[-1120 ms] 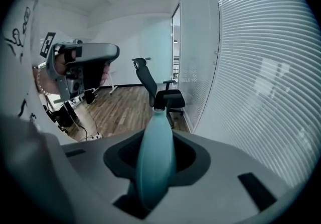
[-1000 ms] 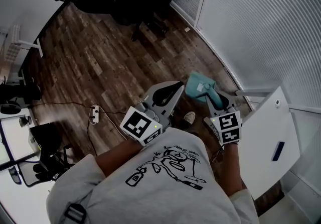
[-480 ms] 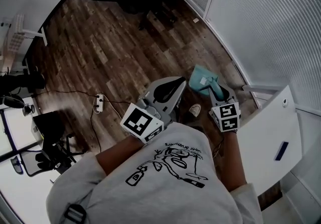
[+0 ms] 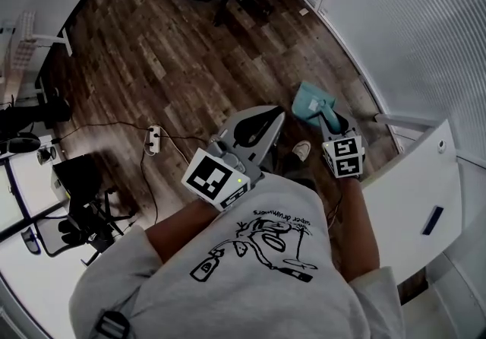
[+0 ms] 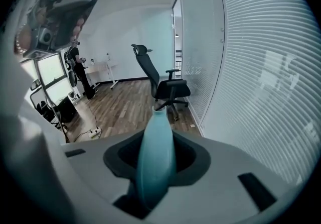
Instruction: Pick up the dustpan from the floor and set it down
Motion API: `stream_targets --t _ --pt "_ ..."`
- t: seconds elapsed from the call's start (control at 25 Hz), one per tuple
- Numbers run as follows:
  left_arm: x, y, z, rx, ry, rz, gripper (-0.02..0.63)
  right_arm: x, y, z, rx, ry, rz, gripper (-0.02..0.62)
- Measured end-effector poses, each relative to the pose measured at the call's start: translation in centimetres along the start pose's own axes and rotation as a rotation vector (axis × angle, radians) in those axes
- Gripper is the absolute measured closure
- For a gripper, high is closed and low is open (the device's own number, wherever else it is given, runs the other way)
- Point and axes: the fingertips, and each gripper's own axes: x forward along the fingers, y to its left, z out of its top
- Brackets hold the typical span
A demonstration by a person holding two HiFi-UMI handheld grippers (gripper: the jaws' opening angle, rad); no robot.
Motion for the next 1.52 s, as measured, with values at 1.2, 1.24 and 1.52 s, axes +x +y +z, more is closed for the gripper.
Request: stream_targets --t 1.2,1.24,1.52 --pt "-1.4 1.3 -8.2 -0.082 0.142 0.046 0.604 11.9 -0.4 -11.2 -0.006 0.105 0.029 0.502" --pt "-1.3 1.3 -8.5 -0.084 0.148 0.045 0.604 12.1 -0.4 -11.4 -0.005 0.111 0.03 0.502" --pt "-1.2 1.4 -10.3 -0.087 0.186 0.043 0.604 13.6 -0.3 -12.7 -0.014 0.108 0.033 0.502"
